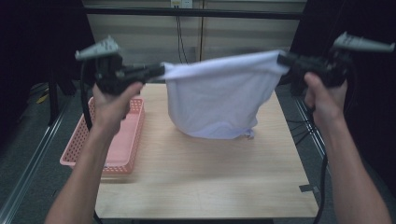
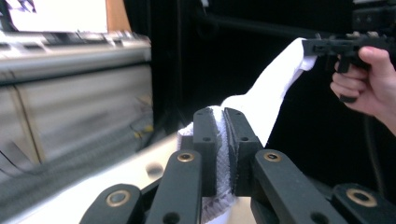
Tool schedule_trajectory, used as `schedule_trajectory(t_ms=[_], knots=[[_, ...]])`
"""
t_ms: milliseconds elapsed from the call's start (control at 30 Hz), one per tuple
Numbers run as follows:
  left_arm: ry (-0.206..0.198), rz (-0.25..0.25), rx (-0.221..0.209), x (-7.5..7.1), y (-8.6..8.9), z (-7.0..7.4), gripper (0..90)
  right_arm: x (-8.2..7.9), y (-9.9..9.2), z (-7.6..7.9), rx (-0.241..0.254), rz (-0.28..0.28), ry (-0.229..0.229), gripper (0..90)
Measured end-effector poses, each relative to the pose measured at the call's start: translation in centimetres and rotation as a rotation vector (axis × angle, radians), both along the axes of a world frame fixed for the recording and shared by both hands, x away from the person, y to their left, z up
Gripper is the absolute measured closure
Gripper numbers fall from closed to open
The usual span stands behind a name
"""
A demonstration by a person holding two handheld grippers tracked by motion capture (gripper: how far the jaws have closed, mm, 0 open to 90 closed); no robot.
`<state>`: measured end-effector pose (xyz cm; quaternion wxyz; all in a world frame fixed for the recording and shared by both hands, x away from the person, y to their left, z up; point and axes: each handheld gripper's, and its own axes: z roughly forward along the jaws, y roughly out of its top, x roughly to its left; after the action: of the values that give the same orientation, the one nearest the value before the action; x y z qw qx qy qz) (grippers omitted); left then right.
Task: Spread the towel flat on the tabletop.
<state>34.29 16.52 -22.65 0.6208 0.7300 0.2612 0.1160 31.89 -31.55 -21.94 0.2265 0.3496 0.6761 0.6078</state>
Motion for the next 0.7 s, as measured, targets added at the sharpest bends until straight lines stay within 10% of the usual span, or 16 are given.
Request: schedule_trajectory(t_ms=[167,433,700], knots=[[0.123,-0.077,0.048,-4.8,0.4,-8.5,84.3,-5.2,-0.3,-7.5,0.007,0.066,0.093,86.1],[0.297,-0.14,0.12,-10.6,0.7,-18.0,83.3,-12.3,-0.1,-18.3,-0.027,0.118,0.297,86.0],[0.382,-0.232,0.261,-15.6,1.1,-21.3,76.7,-17.3,0.1,-21.5,-0.104,0.207,0.367,81.7]])
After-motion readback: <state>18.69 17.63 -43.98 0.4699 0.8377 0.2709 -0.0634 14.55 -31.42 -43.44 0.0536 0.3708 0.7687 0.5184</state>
